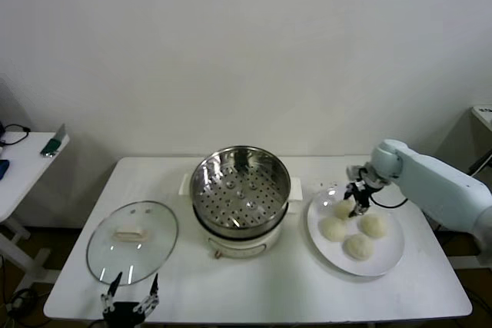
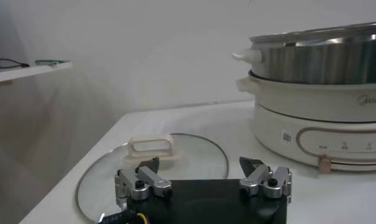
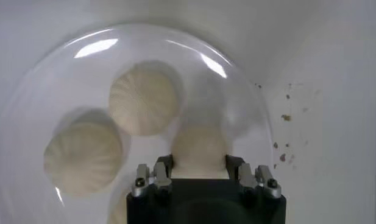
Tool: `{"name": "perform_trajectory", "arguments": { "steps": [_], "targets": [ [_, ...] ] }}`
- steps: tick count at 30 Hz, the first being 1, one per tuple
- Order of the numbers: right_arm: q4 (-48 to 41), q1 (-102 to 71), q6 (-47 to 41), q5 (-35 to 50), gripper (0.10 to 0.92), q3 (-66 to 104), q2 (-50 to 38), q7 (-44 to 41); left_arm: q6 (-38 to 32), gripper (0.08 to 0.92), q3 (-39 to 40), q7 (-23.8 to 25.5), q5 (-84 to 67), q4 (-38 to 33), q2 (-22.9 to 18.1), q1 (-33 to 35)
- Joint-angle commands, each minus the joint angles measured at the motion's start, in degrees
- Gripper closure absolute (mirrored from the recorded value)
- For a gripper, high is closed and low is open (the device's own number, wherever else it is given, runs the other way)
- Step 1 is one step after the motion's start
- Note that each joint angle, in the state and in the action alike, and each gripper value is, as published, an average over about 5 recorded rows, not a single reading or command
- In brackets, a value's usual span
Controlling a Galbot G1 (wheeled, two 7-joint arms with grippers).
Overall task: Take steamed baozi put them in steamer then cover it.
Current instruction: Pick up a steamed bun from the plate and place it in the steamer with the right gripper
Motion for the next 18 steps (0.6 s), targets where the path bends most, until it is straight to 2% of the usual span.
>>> {"name": "perform_trajectory", "arguments": {
  "steps": [1, 10, 18],
  "targets": [
    [2.30, 11.70, 5.29, 2.10, 0.430, -5.85, -0.02, -2.50, 0.02, 0.177, -0.02, -0.02, -0.03, 0.08, 0.16, -0.02],
    [10.75, 36.33, 18.36, 6.69, 0.431, -14.76, 8.03, -5.92, 0.11, 0.177, -0.13, -0.01, -0.26, -0.33, 0.55, -0.25],
    [19.24, 34.68, 26.94, 5.94, 0.431, -14.10, 18.21, -0.21, -0.08, 0.177, -0.26, -0.06, -0.26, -0.69, 0.61, -0.33]
  ]
}}
